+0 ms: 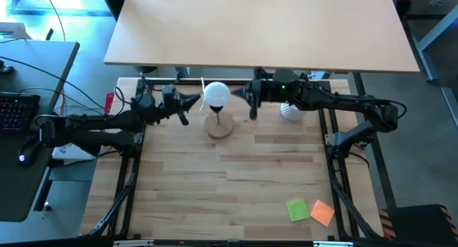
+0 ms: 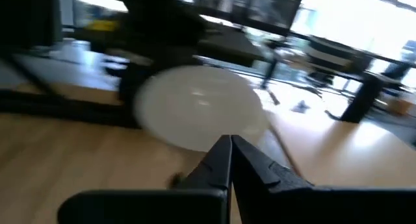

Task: Screw lightbulb
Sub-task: Remove the lightbulb from the lamp

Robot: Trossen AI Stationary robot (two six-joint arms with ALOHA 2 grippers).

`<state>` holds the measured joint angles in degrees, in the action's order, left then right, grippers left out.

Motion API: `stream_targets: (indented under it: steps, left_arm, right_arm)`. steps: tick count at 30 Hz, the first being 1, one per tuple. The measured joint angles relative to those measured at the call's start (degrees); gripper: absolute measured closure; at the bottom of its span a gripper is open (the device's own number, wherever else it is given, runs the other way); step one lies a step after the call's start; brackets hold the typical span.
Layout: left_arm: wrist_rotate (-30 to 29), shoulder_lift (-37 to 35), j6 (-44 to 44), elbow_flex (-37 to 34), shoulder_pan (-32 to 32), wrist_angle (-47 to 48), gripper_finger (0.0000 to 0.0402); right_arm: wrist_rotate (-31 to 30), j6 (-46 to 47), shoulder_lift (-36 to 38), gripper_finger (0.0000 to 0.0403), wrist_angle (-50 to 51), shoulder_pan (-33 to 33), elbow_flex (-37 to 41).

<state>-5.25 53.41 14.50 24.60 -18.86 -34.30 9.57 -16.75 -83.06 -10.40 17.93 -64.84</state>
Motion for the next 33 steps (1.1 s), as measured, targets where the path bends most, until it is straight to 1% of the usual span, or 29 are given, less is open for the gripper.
stream_targets:
  steps: [2,4,6,8,12,17,19,21,26,29,31,33]
  left_arm:
    - [0.31,0.29,-0.67,0.00,-1.60,-2.38,0.0402]
    - [2.65,1.22,-0.64,0.00,-3.07,-5.74,0.0401]
    - [5.30,2.33,-0.50,0.00,-3.98,-8.90,0.0401]
    - [6.98,3.60,0.29,0.00,-4.43,-11.30,0.0402]
    - [10.33,6.19,0.44,0.00,-4.10,-15.89,0.0402]
    - [14.08,8.08,0.95,0.00,-1.41,-21.40,0.0401]
    - [13.89,8.10,1.09,0.00,-0.56,-21.49,0.0401]
    - [13.55,7.68,1.09,0.00,0.23,-20.91,0.0402]
    - [13.48,6.60,0.95,0.02,1.10,-17.57,0.0401]
    - [12.89,5.60,0.91,0.02,1.08,-13.24,0.0402]
    - [12.07,4.73,0.81,0.02,1.08,-9.74,0.0401]
    - [10.80,3.76,0.39,0.02,1.10,-6.11,0.0401]
  right_arm:
    - [5.07,-0.25,0.26,0.0401,0.85,-1.18,0.00]
    - [8.63,-0.29,0.19,0.0401,1.25,-1.92,0.00]
    - [9.09,-0.66,-0.47,0.0401,1.02,-2.34,0.00]
    - [8.61,-1.31,-1.44,0.0401,0.95,-2.22,0.00]
    - [4.96,-1.25,-3.08,0.0401,-0.83,-1.31,0.00]
    - [-1.72,-0.41,-4.07,0.0401,-1.73,0.26,0.00]
    - [-4.76,1.39,-4.05,0.0401,-2.95,0.92,0.00]
    - [-6.18,2.21,-3.98,0.0401,-3.06,1.44,0.00]
    - [-6.21,2.75,-4.00,0.0401,-1.28,2.09,0.00]
    - [-6.13,1.43,-3.87,0.0393,2.98,2.66,0.00]
    - [-5.38,1.28,-3.70,0.0377,6.14,3.30,0.00]
    - [-0.73,1.50,-3.91,0.0352,9.90,4.15,0.00]
